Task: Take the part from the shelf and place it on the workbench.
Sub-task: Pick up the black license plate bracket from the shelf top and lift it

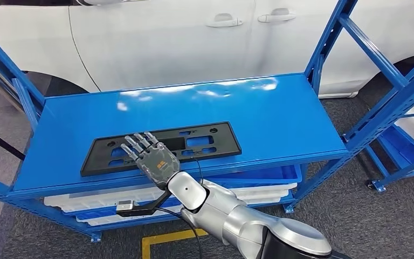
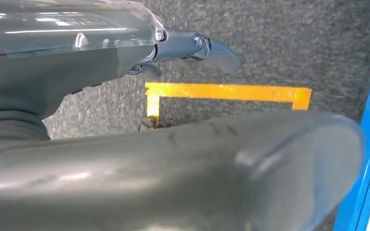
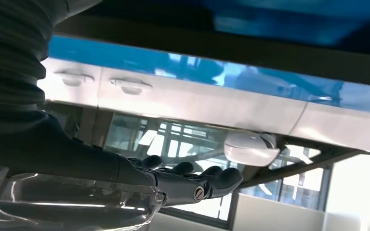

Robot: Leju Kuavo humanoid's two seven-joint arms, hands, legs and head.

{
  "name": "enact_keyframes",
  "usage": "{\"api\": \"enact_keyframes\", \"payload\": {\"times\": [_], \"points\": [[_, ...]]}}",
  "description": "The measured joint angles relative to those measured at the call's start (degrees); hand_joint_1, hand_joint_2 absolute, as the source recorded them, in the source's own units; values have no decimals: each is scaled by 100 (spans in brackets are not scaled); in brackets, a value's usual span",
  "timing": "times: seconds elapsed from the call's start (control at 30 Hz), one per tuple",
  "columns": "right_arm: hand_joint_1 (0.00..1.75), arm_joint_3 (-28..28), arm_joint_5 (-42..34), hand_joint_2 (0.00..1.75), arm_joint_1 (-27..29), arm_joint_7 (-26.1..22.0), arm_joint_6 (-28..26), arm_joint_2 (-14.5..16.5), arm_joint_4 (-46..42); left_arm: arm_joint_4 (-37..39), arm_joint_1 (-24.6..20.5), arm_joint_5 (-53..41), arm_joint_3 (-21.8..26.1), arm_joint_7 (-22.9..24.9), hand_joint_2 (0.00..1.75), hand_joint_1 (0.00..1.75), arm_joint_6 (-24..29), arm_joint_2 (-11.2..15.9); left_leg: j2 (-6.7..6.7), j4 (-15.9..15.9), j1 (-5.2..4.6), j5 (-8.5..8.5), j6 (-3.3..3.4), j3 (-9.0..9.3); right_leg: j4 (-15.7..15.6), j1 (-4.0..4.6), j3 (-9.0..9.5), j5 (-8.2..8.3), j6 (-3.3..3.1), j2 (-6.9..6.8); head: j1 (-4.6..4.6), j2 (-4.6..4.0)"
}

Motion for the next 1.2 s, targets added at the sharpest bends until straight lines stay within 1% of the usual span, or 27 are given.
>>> {"api": "enact_keyframes", "payload": {"times": [0.07, 0.13, 0.17, 0.2, 0.23, 0.27, 0.3, 0.33, 0.37, 0.4, 0.5, 0.57, 0.6, 0.67, 0.7, 0.73, 0.77, 0.8, 0.83, 0.87, 0.9, 0.93, 0.97, 1.03, 1.07, 1.13, 1.2], "points": [[0, 0, 6, 175, -13, 2, 1, 12, 11, 0, -7, -7, -1, -1, 0, 0, -1, 2, 11, 281, 3, -165, -38, -104, -82, -36, 85, 2, -57, -11, -1, 0], [0, 1, 19, 175, -16, 3, 3, 16, 34, 1, -5, -16, -1, 0, 0, 0, -1, 5, 15, 998, 8, -472, -66, -473, -99, -32, 138, -28, -99, -26, -2, 0], [0, 2, 25, 175, -10, 3, 2, 16, 53, 1, 0, -22, -1, 0, 0, 0, 1, 8, 15, 1356, 8, -573, -81, -688, -93, -25, 154, -48, -108, -27, -2, 0], [0, 3, 29, 175, -1, 3, 2, 16, 76, 1, 7, -27, 0, 0, 0, 0, 2, 13, 15, 1578, 9, -583, -94, -845, -87, -19, 175, -74, -113, -24, -2, 0], [0, 4, 33, 175, 4, 3, 1, 16, 99, 1, 12, -32, 0, 0, 0, 0, 3, 19, 16, 1551, 9, -462, -99, -884, -77, -17, 202, -102, -108, -19, -2, 0], [0, 4, 38, 175, 7, 3, 1, 16, 119, 1, 14, -37, 0, 0, 0, 0, 3, 23, 19, 1315, 9, -243, -98, -818, -63, -17, 240, -139, -98, -14, -2, 0], [0, 4, 45, 175, 8, 3, 1, 16, 134, 1, 13, -41, -1, 0, 0, 0, 1, 28, 26, 902, 10, 11, -89, -657, -46, -19, 280, -181, -80, -10, -2, 0], [0, 4, 55, 175, 6, 3, 4, 15, 149, 1, 9, -43, -1, 0, 0, 0, -2, 29, 33, 526, 3, 188, -75, -492, -23, -10, 307, -223, -56, -8, -1, 0], [0, 4, 70, 175, 3, 3, 14, 15, 161, 1, 3, -45, -2, 0, 0, 0, -5, 29, 32, 248, -6, 289, -47, -370, 3, 0, 313, -254, -29, -4, -1, 0], [0, 4, 89, 175, 1, 3, 28, 16, 172, 1, 0, -49, -2, -1, 0, 0, -8, 29, 29, 106, -16, 308, -18, -312, 22, 12, 305, -274, -4, -2, -1, 0], [0, 6, 185, 175, 0, 6, 96, 19, 192, 1, 7, -63, -2, 1, 0, 0, -10, 25, 14, 69, -17, 266, 82, -299, 46, 16, 290, -314, 65, -1, 0, 0], [0, 7, 253, 175, -9, 14, 132, 19, 195, 1, 3, -73, -1, 2, 0, 0, -10, 21, 14, 47, 2, 252, 150, -264, 304, 2, 183, -477, 129, -4, 0, 0], [0, 7, 279, 175, -10, 17, 141, 18, 197, 1, -1, -78, -1, 2, 0, 0, -10, 20, 15, 40, 5, 242, 177, -250, 614, -11, 25, -626, 160, -6, 0, 0], [0, 8, 307, 175, 0, 21, 161, 11, 206, 1, -6, -87, -1, 2, 0, 0, -9, 21, 16, 41, 1, 221, 205, -242, 1409, -33, -439, -915, 197, -8, 0, 0], [0, 9, 322, 175, 9, 21, 175, 6, 215, 1, -5, -91, -1, 2, 0, 0, -8, 21, 14, 42, -1, 209, 209, -233, 1676, -41, -625, -947, 202, -8, 0, 0], [0, 10, 342, 175, 15, 24, 191, 2, 225, 1, -3, -95, -1, 2, 0, 0, -8, 21, 9, 43, -2, 194, 208, -217, 1729, -45, -708, -860, 197, -8, 1, 0], [0, 11, 368, 175, 18, 29, 207, -1, 233, 1, -2, -98, 0, 1, 0, 0, -8, 21, 4, 43, -4, 175, 204, -188, 1551, -45, -674, -667, 180, -8, 1, 0], [0, 13, 401, 175, 16, 38, 233, -1, 239, 1, 0, -99, 0, 0, 0, 0, -8, 21, -1, 41, -8, 153, 196, -151, 1183, -38, -536, -404, 148, -7, 1, 0], [37, 14, 434, 175, 12, 52, 280, -1, 243, 1, -1, -101, 0, -1, 0, 0, -9, 17, -5, 39, -13, 130, 186, -116, 768, -22, -358, -184, 106, -5, 0, 0], [81, 16, 466, 175, 5, 73, 353, -1, 246, 1, -5, -101, 0, -3, 0, 0, -10, 13, -9, 40, -24, 110, 168, -92, 411, -5, -203, -36, 70, -5, 1, 0], [124, 19, 493, 175, -2, 96, 448, -1, 250, 1, -8, -99, 1, -8, 0, 0, -14, 9, -11, 38, -30, 95, 143, -80, 184, 11, -105, 32, 43, -6, 0, 0], [168, 21, 513, 175, -7, 124, 561, -2, 257, 1, -9, -97, 2, -11, 0, 0, -16, 5, -10, 32, -32, 85, 114, -77, 91, 23, -66, 25, 27, -4, 0, 0], [175, 22, 525, 175, -12, 162, 688, -2, 267, 1, -10, -90, 3, -15, 0, 0, -19, 5, -7, 18, -32, 80, 79, -72, 61, 28, -60, 15, 17, -1, 1, 0], [175, 25, 531, 175, -14, 234, 926, 1, 286, 1, -11, -74, 7, -18, 0, 0, -19, 7, 7, 24, -29, 38, 17, -56, -16, -3, -8, 28, -21, 3, -1, 0], [175, 26, 527, 175, -17, 265, 1016, 2, 295, 1, -13, -68, 9, -18, 0, 0, -18, 8, 13, 128, -29, -35, -9, -89, -64, -21, 31, 37, -44, -1, 0, 0], [175, 26, 518, 175, -18, 291, 1106, 5, 314, 1, -13, -62, 10, -17, 0, 0, -19, 10, 20, 690, -21, -328, -55, -345, -113, -33, 85, 37, -81, -15, -1, 0], [175, 26, 513, 175, -8, 296, 1134, 6, 346, 1, -2, -57, 11, -16, 0, 0, -24, 12, 20, 1416, -11, -591, -98, -733, -100, -24, 90, 16, -104, -22, -1, 0]]}}
